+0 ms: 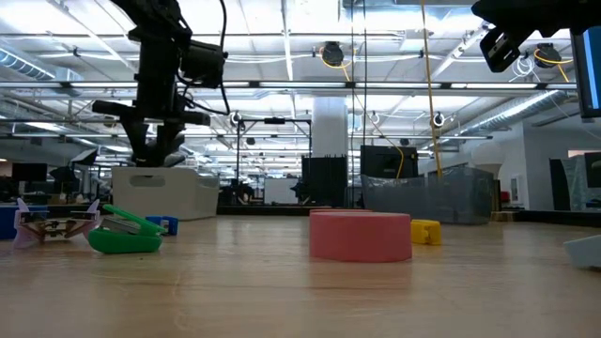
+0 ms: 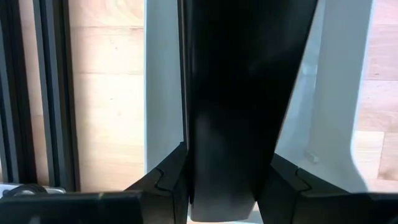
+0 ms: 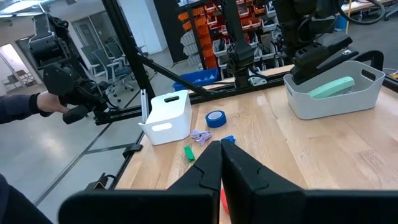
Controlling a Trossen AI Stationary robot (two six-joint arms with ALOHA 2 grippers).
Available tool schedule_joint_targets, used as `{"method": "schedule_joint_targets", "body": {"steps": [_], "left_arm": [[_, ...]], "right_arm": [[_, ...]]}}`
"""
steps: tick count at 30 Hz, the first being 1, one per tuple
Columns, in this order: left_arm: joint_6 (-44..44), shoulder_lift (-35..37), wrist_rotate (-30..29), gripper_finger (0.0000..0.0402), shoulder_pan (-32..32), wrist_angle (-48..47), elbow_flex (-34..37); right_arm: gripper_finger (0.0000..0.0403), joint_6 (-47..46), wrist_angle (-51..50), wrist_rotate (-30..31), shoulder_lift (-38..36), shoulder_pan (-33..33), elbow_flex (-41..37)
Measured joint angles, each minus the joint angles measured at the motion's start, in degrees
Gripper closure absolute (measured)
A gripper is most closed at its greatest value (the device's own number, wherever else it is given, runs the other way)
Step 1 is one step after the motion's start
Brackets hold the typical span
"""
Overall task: Pick and place Stapler, Stapler remover, tape
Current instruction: Put the black stapler into the gray bin
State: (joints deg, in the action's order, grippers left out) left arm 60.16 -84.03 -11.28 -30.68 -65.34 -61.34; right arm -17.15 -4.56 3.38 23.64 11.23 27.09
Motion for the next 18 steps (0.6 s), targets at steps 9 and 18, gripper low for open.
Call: {"method": "schedule_joint_targets", "body": {"steps": [9, 18], "left_arm": [[-0.12, 0.00, -0.16, 0.0267, -0.69, -0.99, 0.00], [-1.88, 0.00, -0.20, 0.0267, -2.28, -0.63, 0.00]], "right_arm": [[0.0401, -0.10, 0.00, -0.09, -0.01, 0.02, 0.00], [0.0402, -0.13, 0.00, -0.20, 0.00, 0.01, 0.00]]}}
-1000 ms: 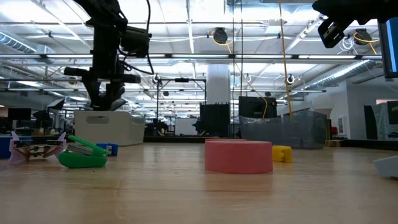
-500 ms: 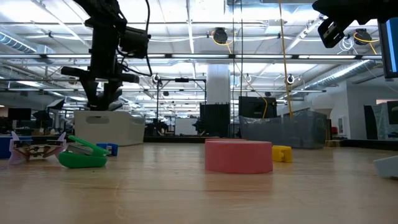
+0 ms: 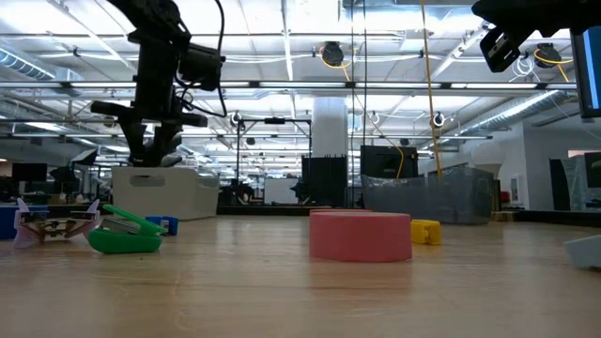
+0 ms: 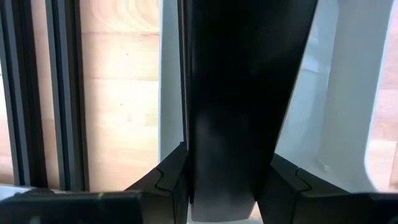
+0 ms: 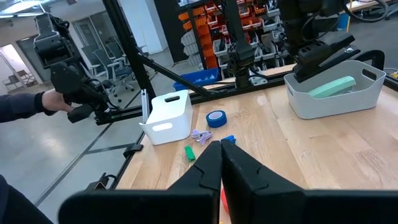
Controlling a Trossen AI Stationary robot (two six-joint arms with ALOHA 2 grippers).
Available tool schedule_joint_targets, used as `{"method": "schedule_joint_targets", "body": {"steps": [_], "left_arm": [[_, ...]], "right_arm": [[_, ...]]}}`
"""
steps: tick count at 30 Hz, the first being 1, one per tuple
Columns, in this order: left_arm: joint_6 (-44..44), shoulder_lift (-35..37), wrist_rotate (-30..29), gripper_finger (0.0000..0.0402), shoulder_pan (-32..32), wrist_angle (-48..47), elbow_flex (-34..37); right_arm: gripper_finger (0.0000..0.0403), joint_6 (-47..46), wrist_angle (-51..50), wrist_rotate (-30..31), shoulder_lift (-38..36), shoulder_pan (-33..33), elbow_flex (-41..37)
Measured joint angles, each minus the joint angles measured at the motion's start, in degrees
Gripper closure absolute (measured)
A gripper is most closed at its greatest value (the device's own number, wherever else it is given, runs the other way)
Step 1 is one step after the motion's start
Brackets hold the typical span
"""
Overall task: Pick and place Stapler, Stapler remover, tape
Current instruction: Put the black stapler into the gray bin
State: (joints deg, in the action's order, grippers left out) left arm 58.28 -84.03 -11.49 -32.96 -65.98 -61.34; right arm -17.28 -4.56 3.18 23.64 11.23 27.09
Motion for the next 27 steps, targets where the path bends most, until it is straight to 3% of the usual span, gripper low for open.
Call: {"method": "schedule_joint_targets", "body": {"steps": [27], "left_arm": [[-2.21, -4.85, 4.95, 0.0267, -0.56, 1.03, 0.07]], "right_arm": [[0.0402, -0.02, 0.00, -0.02, 0.00, 0.01, 0.00]]}}
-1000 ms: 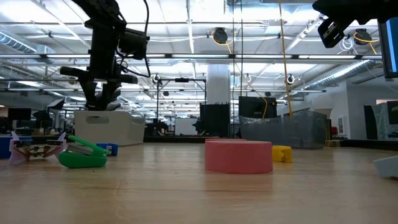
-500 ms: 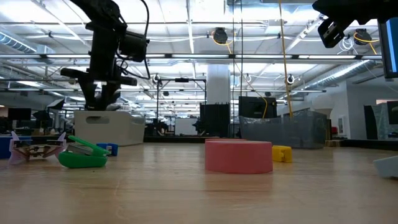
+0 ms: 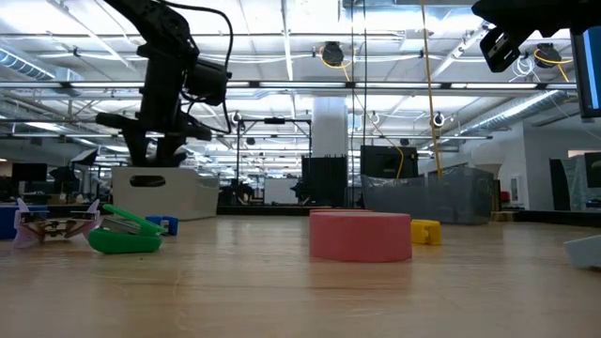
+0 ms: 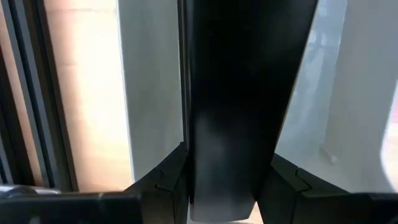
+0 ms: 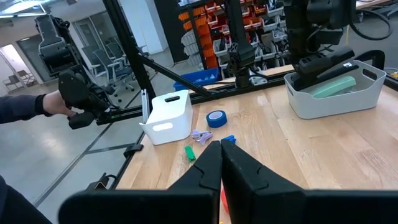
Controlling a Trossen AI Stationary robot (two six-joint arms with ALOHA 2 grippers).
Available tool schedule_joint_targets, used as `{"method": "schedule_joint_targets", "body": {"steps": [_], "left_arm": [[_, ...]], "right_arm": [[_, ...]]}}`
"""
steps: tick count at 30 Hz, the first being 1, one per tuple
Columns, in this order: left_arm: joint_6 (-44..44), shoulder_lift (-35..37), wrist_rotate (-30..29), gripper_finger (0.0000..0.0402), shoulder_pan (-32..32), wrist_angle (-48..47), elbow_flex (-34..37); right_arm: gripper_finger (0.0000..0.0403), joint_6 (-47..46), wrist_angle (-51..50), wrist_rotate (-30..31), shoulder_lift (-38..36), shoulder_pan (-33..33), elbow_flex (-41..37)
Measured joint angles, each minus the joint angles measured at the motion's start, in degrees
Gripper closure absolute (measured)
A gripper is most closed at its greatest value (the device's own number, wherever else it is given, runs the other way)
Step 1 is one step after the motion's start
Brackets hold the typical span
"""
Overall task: Pick and place Stapler, Stapler remover, tape
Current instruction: Put the black stapler into the gray bin
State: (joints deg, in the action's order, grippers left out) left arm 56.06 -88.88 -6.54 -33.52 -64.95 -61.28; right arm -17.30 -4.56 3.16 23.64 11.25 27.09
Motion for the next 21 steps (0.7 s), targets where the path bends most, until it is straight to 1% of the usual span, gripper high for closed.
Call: {"method": "schedule_joint_targets", "body": {"steps": [6, 21], "left_arm": [[1.22, -0.04, 0.54, 0.0267, 0.00, -3.06, 0.00], [1.41, -0.23, 1.20, 0.0267, -0.92, -2.66, 0.00]], "right_arm": [[0.0401, 0.08, 0.00, 0.00, -0.02, 0.00, 0.00], [0.0399, 0.02, -0.02, -0.02, -0.01, -0.02, 0.00]]}}
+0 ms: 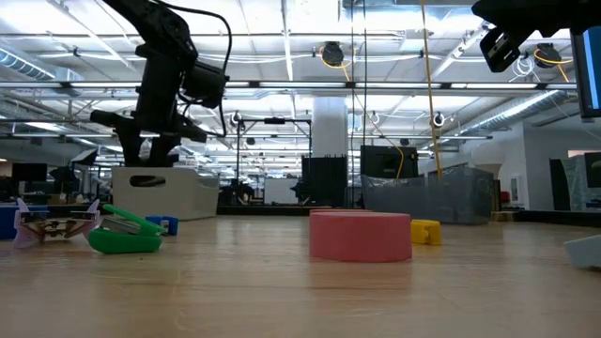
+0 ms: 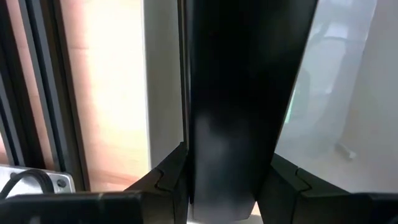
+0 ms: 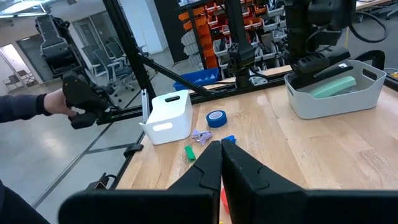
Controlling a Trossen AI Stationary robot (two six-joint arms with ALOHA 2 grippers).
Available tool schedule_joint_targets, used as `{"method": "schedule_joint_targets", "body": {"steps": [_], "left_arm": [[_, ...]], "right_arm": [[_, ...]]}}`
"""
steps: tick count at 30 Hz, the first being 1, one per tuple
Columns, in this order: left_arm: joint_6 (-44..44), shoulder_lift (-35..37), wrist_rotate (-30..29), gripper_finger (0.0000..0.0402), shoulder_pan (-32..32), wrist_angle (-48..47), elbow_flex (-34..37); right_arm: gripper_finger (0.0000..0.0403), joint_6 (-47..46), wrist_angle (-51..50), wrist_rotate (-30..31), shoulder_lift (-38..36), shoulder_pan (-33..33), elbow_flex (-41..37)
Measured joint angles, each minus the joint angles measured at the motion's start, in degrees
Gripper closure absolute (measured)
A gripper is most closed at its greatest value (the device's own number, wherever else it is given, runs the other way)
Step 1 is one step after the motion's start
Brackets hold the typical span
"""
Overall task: Pick and place Stapler, Stapler remover, tape
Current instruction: Put the black stapler into the gray bin
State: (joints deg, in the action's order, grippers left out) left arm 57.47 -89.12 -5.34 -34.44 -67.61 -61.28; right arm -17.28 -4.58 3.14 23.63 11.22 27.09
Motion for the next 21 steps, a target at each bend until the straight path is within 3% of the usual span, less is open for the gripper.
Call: {"method": "schedule_joint_targets", "body": {"steps": [21], "left_arm": [[0.29, -3.42, 0.82, 0.0267, -0.39, -0.15, -0.02]], "right_arm": [[0.0399, -0.04, 0.00, -0.01, 0.01, 0.02, 0.00]]}}
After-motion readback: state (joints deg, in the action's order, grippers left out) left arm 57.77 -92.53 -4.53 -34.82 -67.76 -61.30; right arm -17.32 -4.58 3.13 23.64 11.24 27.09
